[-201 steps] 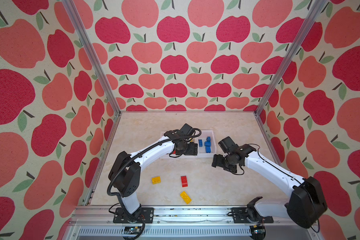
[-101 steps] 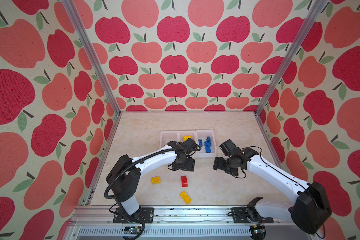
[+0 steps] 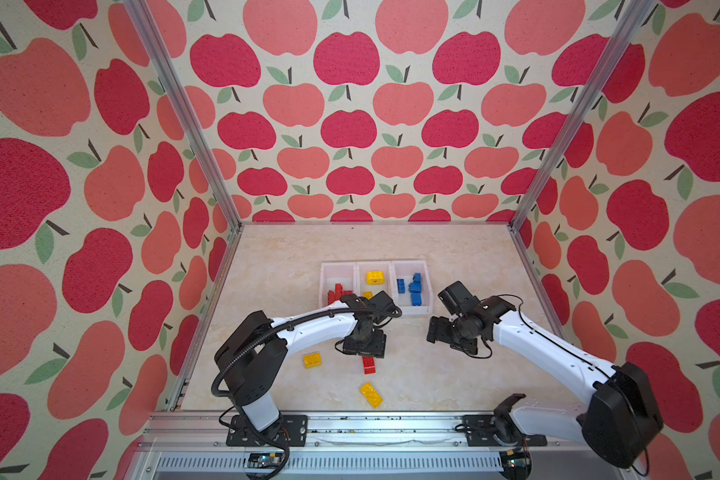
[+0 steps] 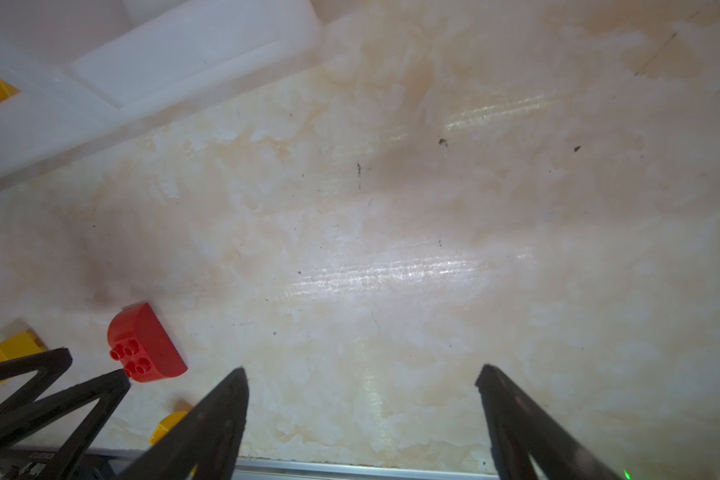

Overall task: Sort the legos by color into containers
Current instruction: 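Close the left gripper on the red brick and lift it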

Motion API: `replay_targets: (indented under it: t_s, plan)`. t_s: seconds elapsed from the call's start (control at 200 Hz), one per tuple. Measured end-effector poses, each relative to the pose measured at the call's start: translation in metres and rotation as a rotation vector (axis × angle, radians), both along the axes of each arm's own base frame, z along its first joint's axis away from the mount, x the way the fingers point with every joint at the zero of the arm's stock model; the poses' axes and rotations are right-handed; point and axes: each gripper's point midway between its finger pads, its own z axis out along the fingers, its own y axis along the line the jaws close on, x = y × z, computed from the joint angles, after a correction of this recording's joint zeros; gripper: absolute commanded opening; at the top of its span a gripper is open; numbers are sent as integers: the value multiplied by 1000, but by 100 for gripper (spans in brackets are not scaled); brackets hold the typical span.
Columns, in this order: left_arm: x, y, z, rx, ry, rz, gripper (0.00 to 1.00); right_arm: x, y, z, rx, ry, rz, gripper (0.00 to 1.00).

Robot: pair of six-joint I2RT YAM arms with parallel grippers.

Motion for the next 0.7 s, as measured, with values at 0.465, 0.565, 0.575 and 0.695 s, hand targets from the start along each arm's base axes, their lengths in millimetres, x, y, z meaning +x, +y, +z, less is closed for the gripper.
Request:
replay_targets:
  t_s: [0.465,0.565,0.575,0.695]
  plan:
    - [-9,-8,-26,12,44,24,56,1,1,-4,-4,5,1,89]
    - [-10,-8,-31,23,51,21,53,0,0,-5,-6,7,1,89]
    - [-10,-8,-32,24,52,22,53,0,0,-5,-6,8,1,89]
    - [-10,-7,-34,35,55,21,47,0,0,-5,-6,8,1,89]
